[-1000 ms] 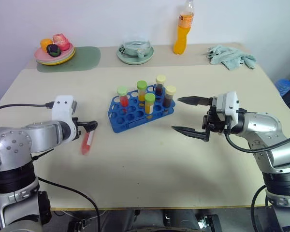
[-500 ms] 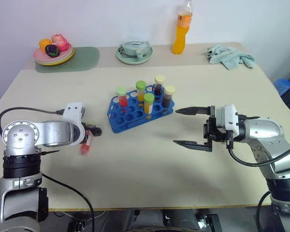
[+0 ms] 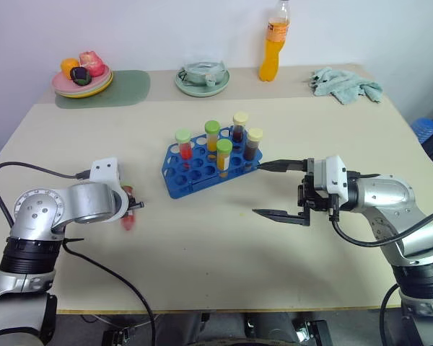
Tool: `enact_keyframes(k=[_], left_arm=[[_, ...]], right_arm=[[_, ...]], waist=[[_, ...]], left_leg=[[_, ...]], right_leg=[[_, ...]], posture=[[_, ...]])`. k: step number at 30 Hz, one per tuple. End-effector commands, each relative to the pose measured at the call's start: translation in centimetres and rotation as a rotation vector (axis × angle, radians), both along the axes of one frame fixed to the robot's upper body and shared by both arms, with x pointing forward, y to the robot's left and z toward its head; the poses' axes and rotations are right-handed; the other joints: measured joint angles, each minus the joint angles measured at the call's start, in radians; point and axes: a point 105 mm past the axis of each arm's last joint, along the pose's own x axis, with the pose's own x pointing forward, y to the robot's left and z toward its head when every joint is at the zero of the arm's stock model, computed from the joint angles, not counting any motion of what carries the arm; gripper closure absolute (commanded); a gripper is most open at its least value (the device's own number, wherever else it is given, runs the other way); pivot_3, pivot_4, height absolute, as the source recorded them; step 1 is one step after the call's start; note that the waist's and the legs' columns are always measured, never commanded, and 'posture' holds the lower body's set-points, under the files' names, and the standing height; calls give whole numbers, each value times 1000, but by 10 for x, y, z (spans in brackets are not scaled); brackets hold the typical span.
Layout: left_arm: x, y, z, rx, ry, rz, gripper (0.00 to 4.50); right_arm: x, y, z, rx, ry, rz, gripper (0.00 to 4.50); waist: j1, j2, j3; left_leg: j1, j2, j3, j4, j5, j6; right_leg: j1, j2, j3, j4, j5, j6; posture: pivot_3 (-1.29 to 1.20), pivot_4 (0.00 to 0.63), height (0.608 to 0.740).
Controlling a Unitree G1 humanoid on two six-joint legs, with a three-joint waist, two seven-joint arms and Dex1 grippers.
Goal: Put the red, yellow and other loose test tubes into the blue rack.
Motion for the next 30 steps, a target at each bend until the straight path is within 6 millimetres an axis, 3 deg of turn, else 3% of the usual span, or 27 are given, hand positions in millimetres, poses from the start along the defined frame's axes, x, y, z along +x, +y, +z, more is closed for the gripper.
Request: enact_keyframes(k=[1, 4, 5, 6, 7, 12, 16, 21, 26, 30], left_arm=[[-1, -6, 16, 11, -94, -104, 3730], [4, -23, 54, -57, -382, -242, 3730], [3, -44, 78, -257, -560, -354, 3730], [0, -51, 105, -336, -758, -433, 3730], [-3, -51, 120, -363, -873, -477, 3730], [-11, -53, 159, -408, -1210, -622, 3730], [2, -70, 144, -237, -1303, -752, 3730], [21, -82, 113, -124, -1437, -769, 3730], [26, -95, 77, -174, -1432, -842, 3730], [25, -111, 59, -212, -1412, -933, 3730]], right_arm=[[-1, 5, 9, 12, -43, 10, 0], [0, 5, 9, 16, -40, 5, 0], [0, 5, 9, 18, -38, 1, 0], [0, 5, 9, 20, -37, -2, 0], [0, 5, 9, 22, -36, -5, 0], [0, 3, 9, 31, -31, -23, 0], [1, 2, 11, 65, -15, -41, 0], [-2, -2, 9, 71, -2, -66, 0], [-5, -9, 8, 54, -4, -92, 0], [-8, -13, 7, 45, -2, -106, 0]], waist=[[3, 0, 0], [11, -1, 0], [13, -1, 0], [15, 0, 0], [15, -1, 0], [13, -1, 0], [13, -1, 0], [14, 0, 0], [14, -1, 0], [14, -1, 0]], left_leg=[[0, 0, 0, 0, 0, 0], [-1, 0, 2, 0, 0, 0], [-1, 0, 3, 0, 0, 1], [-1, 0, 3, 0, 0, 1], [-1, 0, 4, 0, -1, 1], [-2, 1, 5, 0, -2, 3], [-2, 2, 6, 0, -2, 4], [-2, 2, 6, 0, -3, 6], [-4, 2, 6, 0, -3, 7], [-4, 2, 6, 1, -3, 7]], right_leg=[[0, 0, 0, 0, 0, 0], [0, 0, 1, -1, -1, -1], [0, 0, 1, -1, -2, -4], [0, 0, 2, -2, -2, -4], [0, -1, 2, -2, -2, -4], [1, -1, 1, -5, -2, -5], [1, -1, 1, -7, -2, -4], [5, -1, 1, -15, 2, -1], [3, 0, 1, -16, 4, 4], [3, 0, 1, -15, 5, 5]], posture=[[0, 150, 740], [0, 150, 740], [0, 150, 740], [0, 150, 740], [0, 150, 740], [0, 150, 740], [0, 150, 740], [0, 150, 740], [0, 150, 740], [0, 150, 740]])
